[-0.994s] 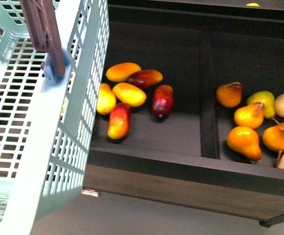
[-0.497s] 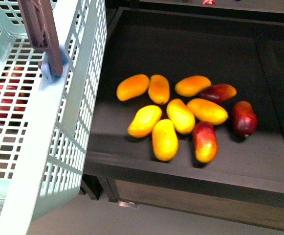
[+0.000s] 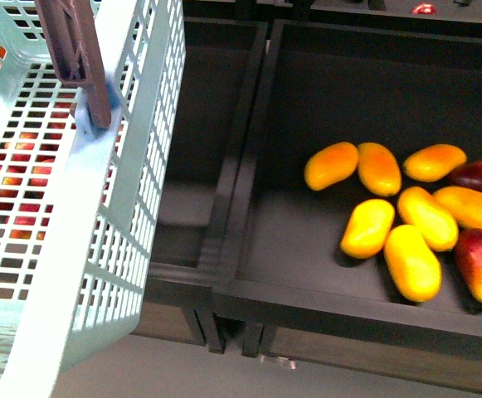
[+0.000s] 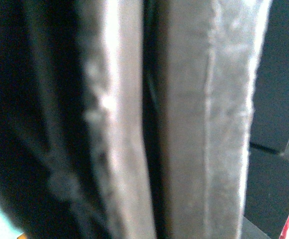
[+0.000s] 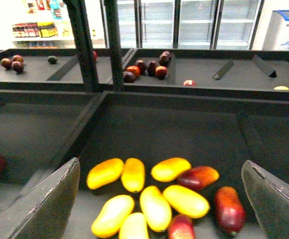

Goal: Pick mango and avocado into basket

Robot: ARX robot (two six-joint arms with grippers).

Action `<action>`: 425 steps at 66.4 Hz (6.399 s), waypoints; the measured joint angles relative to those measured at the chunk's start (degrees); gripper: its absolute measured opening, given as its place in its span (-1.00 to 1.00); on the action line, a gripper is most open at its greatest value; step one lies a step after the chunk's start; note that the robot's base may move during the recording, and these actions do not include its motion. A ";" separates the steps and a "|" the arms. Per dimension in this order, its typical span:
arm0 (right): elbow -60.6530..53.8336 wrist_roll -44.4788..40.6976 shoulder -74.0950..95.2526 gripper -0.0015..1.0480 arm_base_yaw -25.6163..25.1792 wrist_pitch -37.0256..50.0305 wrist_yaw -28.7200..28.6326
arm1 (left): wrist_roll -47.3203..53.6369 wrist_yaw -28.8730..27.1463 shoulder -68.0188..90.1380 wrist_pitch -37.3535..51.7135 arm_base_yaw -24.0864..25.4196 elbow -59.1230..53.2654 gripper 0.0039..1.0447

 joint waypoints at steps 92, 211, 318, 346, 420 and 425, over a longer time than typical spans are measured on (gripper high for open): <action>0.00 -0.02 0.00 0.83 -0.09 -0.04 -0.15 | 28.87 13.44 41.92 -16.90 -14.78 40.72 -0.52; 55.80 -0.26 124.28 0.83 -39.71 14.51 -10.80 | 41.20 19.98 45.03 -21.20 -21.55 47.08 -0.73; 86.51 6.08 155.10 0.82 -34.32 7.96 -2.34 | 41.29 19.96 45.03 -21.20 -21.55 47.08 -0.73; 83.17 5.11 154.22 0.14 -35.71 13.07 -5.73 | 41.29 19.96 45.03 -21.20 -21.55 47.08 -0.73; 38.16 15.52 78.95 0.14 -11.26 21.20 -24.63 | 41.29 19.96 45.03 -21.20 -21.55 47.08 -0.73; 38.16 15.72 78.77 0.14 -8.04 20.68 -22.34 | 41.31 19.96 45.03 -21.20 -21.55 47.08 -0.73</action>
